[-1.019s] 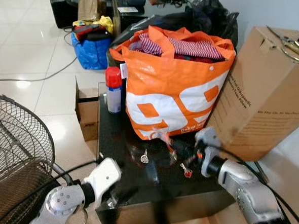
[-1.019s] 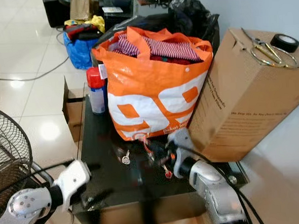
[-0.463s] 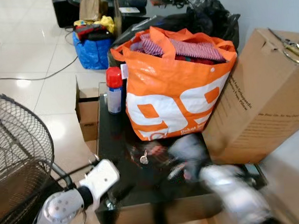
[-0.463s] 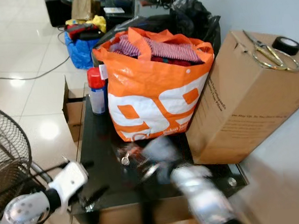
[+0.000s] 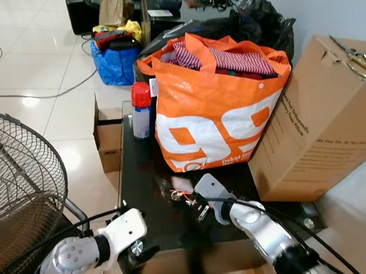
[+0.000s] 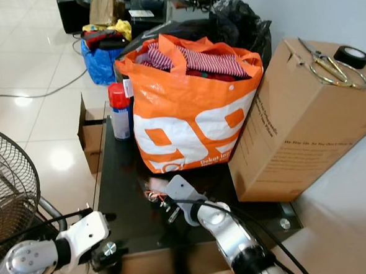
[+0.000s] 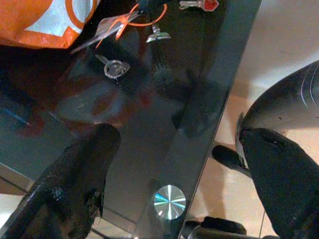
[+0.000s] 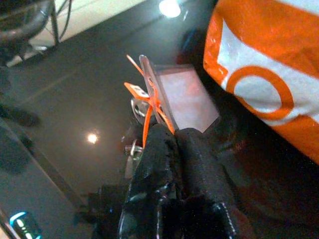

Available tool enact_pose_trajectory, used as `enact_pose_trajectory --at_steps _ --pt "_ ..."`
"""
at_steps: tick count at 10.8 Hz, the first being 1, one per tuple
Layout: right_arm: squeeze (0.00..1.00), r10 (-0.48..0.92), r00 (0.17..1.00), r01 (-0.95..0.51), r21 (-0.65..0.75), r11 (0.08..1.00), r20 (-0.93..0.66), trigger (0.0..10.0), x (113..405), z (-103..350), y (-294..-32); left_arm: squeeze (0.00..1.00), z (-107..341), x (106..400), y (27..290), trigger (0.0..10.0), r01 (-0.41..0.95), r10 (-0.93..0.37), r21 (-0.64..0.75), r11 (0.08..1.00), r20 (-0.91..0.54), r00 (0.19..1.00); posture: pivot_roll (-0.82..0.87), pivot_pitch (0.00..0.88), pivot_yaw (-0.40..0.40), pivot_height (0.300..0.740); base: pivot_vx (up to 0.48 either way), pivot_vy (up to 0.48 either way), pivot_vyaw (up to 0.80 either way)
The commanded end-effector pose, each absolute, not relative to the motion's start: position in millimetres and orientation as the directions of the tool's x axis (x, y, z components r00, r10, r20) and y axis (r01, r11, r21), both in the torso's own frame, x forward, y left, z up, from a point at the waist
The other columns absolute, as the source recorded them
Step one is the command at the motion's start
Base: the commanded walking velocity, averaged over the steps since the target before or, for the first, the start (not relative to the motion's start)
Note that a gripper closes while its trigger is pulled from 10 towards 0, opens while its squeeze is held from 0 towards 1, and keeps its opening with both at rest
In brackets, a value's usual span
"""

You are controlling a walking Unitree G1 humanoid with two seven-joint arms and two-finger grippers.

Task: Hang keys on a hook

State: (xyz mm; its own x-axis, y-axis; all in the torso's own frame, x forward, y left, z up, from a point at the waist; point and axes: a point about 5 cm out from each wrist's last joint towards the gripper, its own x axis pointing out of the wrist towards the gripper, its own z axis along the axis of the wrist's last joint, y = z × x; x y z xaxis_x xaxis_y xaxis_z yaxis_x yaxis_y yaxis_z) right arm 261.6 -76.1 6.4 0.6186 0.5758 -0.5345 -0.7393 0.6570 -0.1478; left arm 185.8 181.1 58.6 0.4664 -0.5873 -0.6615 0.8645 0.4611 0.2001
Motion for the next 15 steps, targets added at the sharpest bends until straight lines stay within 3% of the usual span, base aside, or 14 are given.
enact_pose_trajectory --at_steps 1,6,8,9,10,14,15 --pt "1.0 0.543 0.639 -0.714 -0.158 0.682 -0.544 10.0 265.8 4.2 -84.4 0.27 58.5 183.3 177.9 10.0 0.875 -0.598 0.191 0.444 -0.664 0.449 -0.02 0.0 -0.154 0.732 0.0 0.0 0.0" --pt "1.0 0.564 0.605 -0.75 -0.166 0.64 -0.562 10.0 263.1 -7.6 -90.2 0.27 61.4 175.1 182.8 10.0 0.878 -0.591 0.178 0.445 -0.678 0.437 0.01 0.033 -0.163 0.732 0.0 0.0 0.0" --pt "1.0 0.485 0.637 -0.685 -0.152 0.713 -0.599 10.0 273.1 -9.8 -97.0 0.27 63.7 171.5 185.1 10.0 0.88 -0.587 0.173 0.442 -0.686 0.43 0.02 0.053 -0.16 0.732 0.0 0.0 0.0" --pt "0.49 0.488 0.605 -0.6 0.044 0.799 -0.63 10.0 274.6 -14.0 -97.0 0.27 67.0 166.9 187.2 10.0 0.882 -0.585 0.168 0.44 -0.692 0.423 0.02 0.067 -0.159 0.732 0.0 0.0 0.0" --pt "0.0 0.487 0.603 -0.558 0.102 0.823 -0.632 10.0 274.5 -15.6 -97.1 0.27 69.4 164.8 187.9 10.0 0.883 -0.584 0.166 0.44 -0.694 0.421 0.03 0.077 -0.157 0.732 0.0 0.0 0.0" --pt "0.0 0.464 0.609 -0.424 0.231 0.876 -0.643 10.0 270.8 -23.3 -101.1 0.27 76.7 153.9 192.5 10.0 0.887 -0.579 0.147 0.437 -0.709 0.403 0.05 0.107 -0.148 0.732 0.0 0.0 0.0" --pt "0.0 0.477 0.602 -0.407 0.268 0.873 -0.64 9.5 269.1 -24.6 -100.5 0.27 76.0 152.2 193.5 10.0 0.887 -0.577 0.141 0.44 -0.712 0.4 0.05 0.107 -0.148 0.732 0.0 0.0 0.0"
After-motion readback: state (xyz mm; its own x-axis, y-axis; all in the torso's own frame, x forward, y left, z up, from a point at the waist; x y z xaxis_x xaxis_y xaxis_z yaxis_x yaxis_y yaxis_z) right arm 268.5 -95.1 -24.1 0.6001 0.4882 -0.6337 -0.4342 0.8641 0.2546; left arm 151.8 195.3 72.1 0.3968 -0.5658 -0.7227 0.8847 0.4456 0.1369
